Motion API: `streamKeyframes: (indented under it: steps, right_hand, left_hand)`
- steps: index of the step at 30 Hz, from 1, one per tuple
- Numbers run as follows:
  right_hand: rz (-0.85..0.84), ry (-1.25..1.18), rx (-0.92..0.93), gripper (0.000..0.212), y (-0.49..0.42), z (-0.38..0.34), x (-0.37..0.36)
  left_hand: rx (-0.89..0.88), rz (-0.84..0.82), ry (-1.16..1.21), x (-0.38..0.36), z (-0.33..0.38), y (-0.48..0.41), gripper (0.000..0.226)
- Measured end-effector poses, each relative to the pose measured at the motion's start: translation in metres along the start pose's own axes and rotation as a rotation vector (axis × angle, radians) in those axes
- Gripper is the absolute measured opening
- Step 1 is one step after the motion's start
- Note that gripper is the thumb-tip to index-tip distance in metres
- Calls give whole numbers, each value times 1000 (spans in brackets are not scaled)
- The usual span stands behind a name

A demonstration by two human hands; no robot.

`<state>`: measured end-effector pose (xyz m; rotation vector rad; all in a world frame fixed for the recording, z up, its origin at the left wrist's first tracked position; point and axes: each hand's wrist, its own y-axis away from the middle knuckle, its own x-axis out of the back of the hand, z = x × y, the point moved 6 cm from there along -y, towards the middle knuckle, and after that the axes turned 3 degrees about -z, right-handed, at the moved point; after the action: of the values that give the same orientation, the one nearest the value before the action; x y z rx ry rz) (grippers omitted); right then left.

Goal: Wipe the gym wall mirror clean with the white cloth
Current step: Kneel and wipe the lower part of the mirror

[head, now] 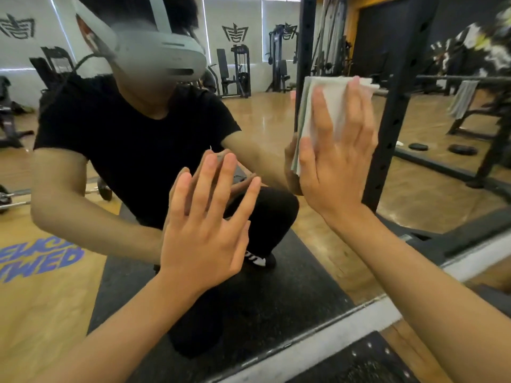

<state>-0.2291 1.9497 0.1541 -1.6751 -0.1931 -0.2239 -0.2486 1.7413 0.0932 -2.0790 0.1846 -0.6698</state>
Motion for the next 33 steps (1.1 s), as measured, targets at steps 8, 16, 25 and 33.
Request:
streamKeyframes:
  steps: [8, 16, 25, 33]
  right_hand:
    - [-200, -11, 118, 59, 102, 57, -23]
    - [-172, -142, 171, 57, 131, 84, -36]
    - [-239, -238, 165, 62, 149, 86, -39]
    - [-307, -264, 123, 61, 139, 79, -34]
  left_hand:
    - [18, 37, -2, 5, 1, -3, 64]
    - [34, 75, 122, 9, 35, -21, 61]
    - [-15, -66, -71, -31, 79, -50, 72]
    - [-9, -49, -246, -42, 80, -44, 75]
